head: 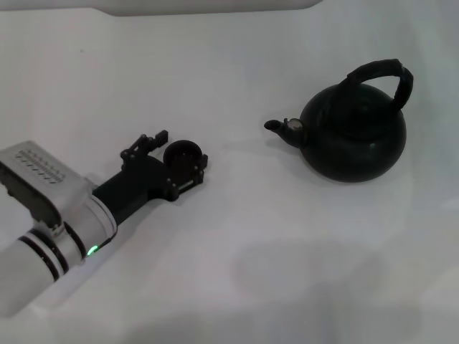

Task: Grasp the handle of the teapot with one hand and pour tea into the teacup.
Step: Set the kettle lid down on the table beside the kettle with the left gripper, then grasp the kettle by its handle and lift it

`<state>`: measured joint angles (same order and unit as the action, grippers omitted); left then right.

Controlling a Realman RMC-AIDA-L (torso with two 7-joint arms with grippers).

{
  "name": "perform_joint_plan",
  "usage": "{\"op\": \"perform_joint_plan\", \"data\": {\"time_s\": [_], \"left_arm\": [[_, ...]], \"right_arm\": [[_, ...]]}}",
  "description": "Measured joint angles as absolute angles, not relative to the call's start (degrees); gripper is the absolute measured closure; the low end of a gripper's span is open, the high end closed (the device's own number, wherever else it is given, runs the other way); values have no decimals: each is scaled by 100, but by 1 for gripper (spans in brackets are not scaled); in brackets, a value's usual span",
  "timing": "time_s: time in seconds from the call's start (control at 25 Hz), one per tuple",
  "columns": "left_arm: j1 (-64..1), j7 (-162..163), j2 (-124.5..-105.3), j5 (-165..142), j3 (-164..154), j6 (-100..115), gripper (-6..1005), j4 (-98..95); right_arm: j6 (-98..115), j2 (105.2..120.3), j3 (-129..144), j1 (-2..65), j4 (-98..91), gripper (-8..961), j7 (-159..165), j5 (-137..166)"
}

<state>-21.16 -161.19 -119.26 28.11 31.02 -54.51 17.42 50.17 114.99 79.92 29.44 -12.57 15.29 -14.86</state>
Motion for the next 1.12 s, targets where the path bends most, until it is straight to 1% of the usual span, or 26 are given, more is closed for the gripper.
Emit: {"op": "perform_joint_plan", "data": {"time_s": [0.48, 1.0, 1.12], "left_arm": [[-1580, -16135, -11916, 3105, 4161, -7136, 122, 1483], [-1588, -16153, -11924, 3561, 4407, -7629, 122, 1315], [-1482, -16160, -11925, 4385, 4410, -7911, 122, 1253]], "right_arm": [[4993, 11498, 8021, 2926, -1239, 89, 1529, -1485], [4989, 11487, 8026, 2830, -1237, 95, 1529, -1476], [4975, 11498, 8079, 2796, -1232, 95, 1556, -1363]]}}
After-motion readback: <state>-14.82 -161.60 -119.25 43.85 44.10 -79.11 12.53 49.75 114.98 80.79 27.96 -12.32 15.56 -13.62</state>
